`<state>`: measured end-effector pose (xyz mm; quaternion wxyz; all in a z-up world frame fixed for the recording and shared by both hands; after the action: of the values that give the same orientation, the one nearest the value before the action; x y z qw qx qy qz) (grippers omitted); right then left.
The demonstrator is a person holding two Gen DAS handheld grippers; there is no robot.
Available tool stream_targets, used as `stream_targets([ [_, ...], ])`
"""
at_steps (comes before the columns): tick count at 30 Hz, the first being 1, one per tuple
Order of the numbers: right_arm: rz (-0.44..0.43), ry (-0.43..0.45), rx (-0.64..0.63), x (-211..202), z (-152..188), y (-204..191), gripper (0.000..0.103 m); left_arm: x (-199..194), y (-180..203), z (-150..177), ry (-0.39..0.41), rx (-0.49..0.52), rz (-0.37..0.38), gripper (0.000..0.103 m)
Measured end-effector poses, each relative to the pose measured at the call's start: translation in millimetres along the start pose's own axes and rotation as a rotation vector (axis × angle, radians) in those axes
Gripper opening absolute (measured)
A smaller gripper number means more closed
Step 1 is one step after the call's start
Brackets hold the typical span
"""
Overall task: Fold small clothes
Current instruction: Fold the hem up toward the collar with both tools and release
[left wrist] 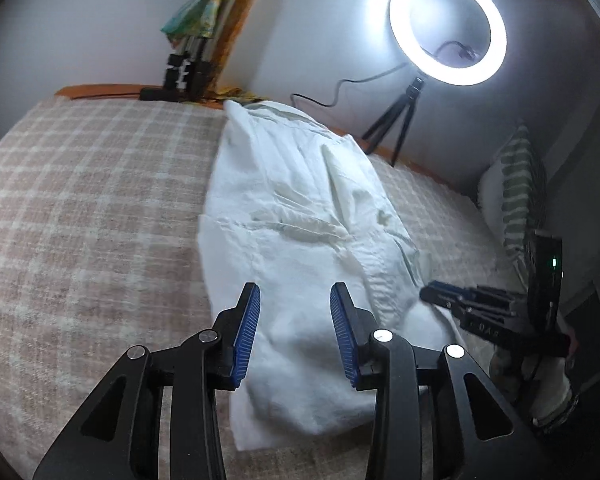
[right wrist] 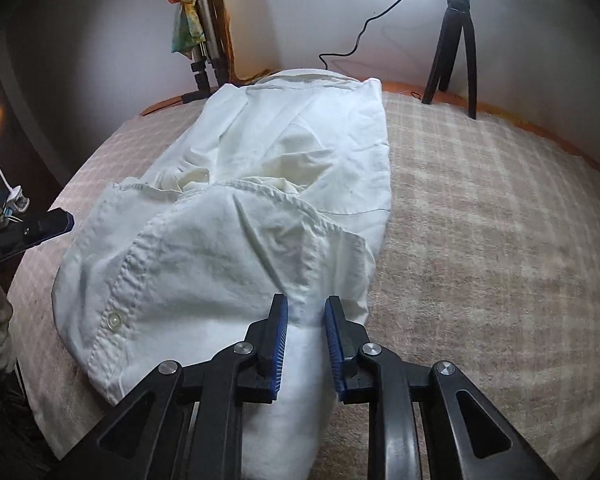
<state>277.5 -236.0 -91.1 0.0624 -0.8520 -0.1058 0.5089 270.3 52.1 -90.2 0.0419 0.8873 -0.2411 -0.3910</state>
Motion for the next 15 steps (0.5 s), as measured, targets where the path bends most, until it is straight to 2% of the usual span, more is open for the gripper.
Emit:
stream_targets([
  [2,-0.058,0.024,0.016,-11,-2,-2,0.02,11,27,1,-0.029,0.096,0.034,0.035],
  [4,-0.165,0.057,0.02,-20,-6,-10,0.021,21,42,-1,-0.043,0.145,0.043,0.035],
  [7,-0.247,0.071,-0.008,-18,-13,-27,0.021,36,47,-5,-0.06,0.146,0.046,0.035],
  [11,-0.209,0.007,-0.029,10,-11,-36,0.021,58,37,0,-0.13,0.154,-0.045,0.035],
  [12,-0.187,-0.012,-0.023,17,-9,-33,0.015,62,31,4,-0.143,0.144,-0.054,0.035],
  [15,-0.138,-0.02,-0.048,23,-3,-28,0.012,59,21,9,-0.125,0.153,-0.075,0.032],
])
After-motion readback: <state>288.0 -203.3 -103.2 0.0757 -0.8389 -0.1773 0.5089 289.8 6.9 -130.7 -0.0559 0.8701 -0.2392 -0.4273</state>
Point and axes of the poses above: each gripper's, at about its wrist camera, not at the fingertips, and x roughly the way its jaws point, y to its right, z to its underside, the point moved 2 cm from there along x, roughly the way its jaws point, and after that the axes turned 15 degrees about x, right-handed, at the moved point
